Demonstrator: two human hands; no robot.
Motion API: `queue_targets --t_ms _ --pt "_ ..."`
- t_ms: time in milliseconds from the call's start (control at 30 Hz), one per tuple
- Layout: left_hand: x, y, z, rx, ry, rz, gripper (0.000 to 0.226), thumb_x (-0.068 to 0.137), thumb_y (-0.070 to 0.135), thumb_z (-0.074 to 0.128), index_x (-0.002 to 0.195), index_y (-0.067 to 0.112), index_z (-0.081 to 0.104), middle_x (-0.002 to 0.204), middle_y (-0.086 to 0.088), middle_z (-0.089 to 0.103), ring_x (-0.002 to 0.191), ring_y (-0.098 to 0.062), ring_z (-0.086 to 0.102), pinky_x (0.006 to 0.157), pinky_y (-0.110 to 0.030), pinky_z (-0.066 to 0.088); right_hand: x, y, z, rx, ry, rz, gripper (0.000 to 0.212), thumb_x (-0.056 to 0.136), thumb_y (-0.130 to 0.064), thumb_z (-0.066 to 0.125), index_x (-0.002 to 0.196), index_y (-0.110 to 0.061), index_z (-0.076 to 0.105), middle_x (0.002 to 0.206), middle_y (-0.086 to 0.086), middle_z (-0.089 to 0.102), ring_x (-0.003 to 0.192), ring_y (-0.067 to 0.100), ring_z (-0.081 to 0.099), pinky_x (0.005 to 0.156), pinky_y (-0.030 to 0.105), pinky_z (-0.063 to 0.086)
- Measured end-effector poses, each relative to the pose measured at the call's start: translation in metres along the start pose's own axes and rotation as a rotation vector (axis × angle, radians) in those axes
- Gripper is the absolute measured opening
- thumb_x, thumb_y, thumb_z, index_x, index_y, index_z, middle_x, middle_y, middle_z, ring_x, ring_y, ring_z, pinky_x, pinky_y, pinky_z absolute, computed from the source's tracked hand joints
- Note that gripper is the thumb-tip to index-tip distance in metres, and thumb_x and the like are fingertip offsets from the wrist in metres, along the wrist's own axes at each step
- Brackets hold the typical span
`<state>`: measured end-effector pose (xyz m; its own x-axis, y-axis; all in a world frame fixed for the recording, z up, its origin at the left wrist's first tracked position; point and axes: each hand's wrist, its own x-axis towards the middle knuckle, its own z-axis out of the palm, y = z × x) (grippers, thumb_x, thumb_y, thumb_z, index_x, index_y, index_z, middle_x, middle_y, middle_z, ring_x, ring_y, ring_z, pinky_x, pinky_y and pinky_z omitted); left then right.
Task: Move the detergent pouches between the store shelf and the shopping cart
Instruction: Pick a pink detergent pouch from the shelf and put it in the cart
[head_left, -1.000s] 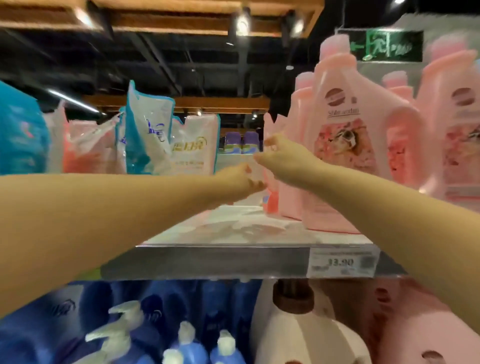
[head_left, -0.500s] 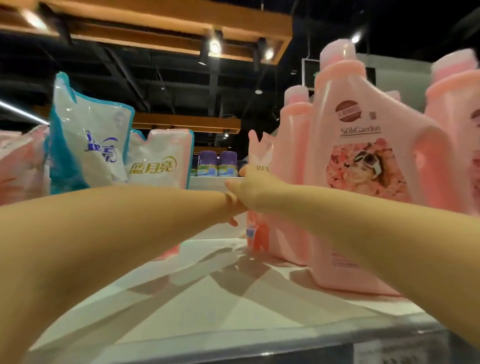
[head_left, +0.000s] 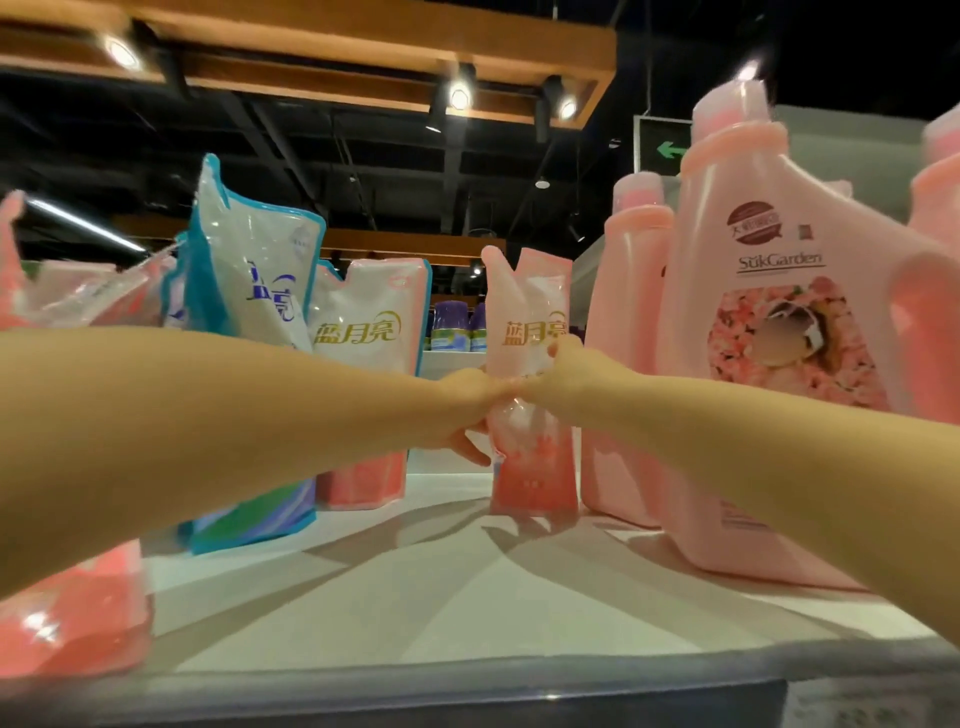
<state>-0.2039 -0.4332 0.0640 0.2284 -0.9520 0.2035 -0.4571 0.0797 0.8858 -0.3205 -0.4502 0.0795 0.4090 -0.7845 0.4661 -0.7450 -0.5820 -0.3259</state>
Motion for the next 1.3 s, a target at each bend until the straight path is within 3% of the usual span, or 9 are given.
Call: queue_targets --t_ms 133,267,400,500,633,833,933,1067,1300 --pt "-0.018 -0.005 -0.016 -0.092 0.015 -0.004 0.037 0.097 0.031 0.046 0.131 0.015 0.046 0.095 -0.006 0.064 0.084 -0.019 0.062 0.073 -0.047 0.054 -0.001 0.003 0.007 0.125 -0.043 0.044 0.054 0.086 -0.033 0.064 0.13 -0.01 0.043 0.115 0.004 0.057 0.093 0.019 0.058 0.063 0.02 0.047" --pt "-0.046 -0.002 -0.026 -0.141 0.011 -0.003 0.029 0.097 0.03 0.045 0.123 0.017 0.048 0.093 -0.003 0.063 0.083 -0.022 0.063 0.067 -0.046 0.053 -0.01 0.003 0.004 0.191 -0.262 -0.071 0.049 0.084 -0.036 0.066 0.13 -0.029 0.049 0.126 -0.002 0.057 0.114 0.019 0.054 0.099 0.036 0.045" --pt "-0.075 0.004 -0.04 -0.173 0.01 -0.015 0.018 0.098 0.033 0.041 0.111 0.022 0.046 0.1 -0.006 0.063 0.096 -0.031 0.061 0.08 -0.054 0.047 -0.042 0.002 -0.004 0.499 -0.469 -0.018 0.027 0.082 -0.049 0.065 0.103 -0.033 0.06 0.091 -0.012 0.066 0.085 0.01 0.057 0.083 0.026 0.045" --pt "-0.092 0.011 -0.041 -0.255 0.117 0.036 0.027 0.096 0.033 0.045 0.117 0.018 0.049 0.11 -0.009 0.063 0.103 -0.034 0.06 0.086 -0.056 0.048 -0.054 -0.006 0.003 0.633 -0.302 -0.102 0.018 0.082 -0.042 0.067 0.097 -0.032 0.061 0.102 0.0 0.07 0.095 0.018 0.066 0.088 0.034 0.053" --pt "-0.116 0.033 -0.026 -0.341 0.2 0.181 0.027 0.095 0.033 0.049 0.115 0.015 0.054 0.116 -0.01 0.063 0.104 -0.032 0.061 0.09 -0.05 0.05 -0.077 -0.014 -0.004 0.963 -0.117 -0.147 0.035 0.08 -0.033 0.072 0.111 -0.02 0.062 0.101 0.002 0.071 0.084 0.015 0.069 0.063 0.022 0.056" --pt "-0.17 0.067 0.017 -0.458 0.277 0.336 0.018 0.094 0.035 0.051 0.091 0.02 0.061 0.096 -0.007 0.067 0.079 -0.023 0.065 0.075 -0.041 0.053 -0.131 -0.011 -0.048 1.211 0.08 -0.241 0.046 0.069 -0.034 0.08 0.109 -0.019 0.064 0.102 0.005 0.072 0.092 0.022 0.07 0.084 0.041 0.056" --pt "-0.21 0.082 0.047 -0.482 0.304 0.402 0.019 0.092 0.033 0.055 0.091 0.017 0.064 0.089 -0.007 0.069 0.075 -0.025 0.067 0.065 -0.038 0.057 -0.182 0.003 -0.071 1.228 0.134 -0.24 0.029 0.078 -0.025 0.074 0.105 -0.02 0.064 0.101 0.003 0.072 0.089 0.02 0.071 0.081 0.038 0.057" --pt "-0.263 0.08 0.099 -0.492 0.268 0.426 0.035 0.089 0.036 0.057 0.112 0.011 0.064 0.102 -0.011 0.07 0.091 -0.03 0.068 0.082 -0.047 0.056 -0.261 0.031 -0.085 1.241 0.231 -0.169 0.022 0.079 -0.018 0.074 0.099 -0.015 0.065 0.099 0.007 0.072 0.087 0.024 0.071 0.078 0.04 0.057" --pt "-0.357 0.058 0.197 -0.455 0.107 0.392 0.02 0.089 0.034 0.058 0.099 0.018 0.066 0.097 -0.006 0.07 0.091 -0.025 0.066 0.085 -0.045 0.054 -0.404 0.09 -0.086 1.172 0.254 0.087 0.058 0.06 -0.035 0.079 0.112 -0.012 0.066 0.103 0.009 0.072 0.093 0.028 0.07 0.087 0.049 0.054"
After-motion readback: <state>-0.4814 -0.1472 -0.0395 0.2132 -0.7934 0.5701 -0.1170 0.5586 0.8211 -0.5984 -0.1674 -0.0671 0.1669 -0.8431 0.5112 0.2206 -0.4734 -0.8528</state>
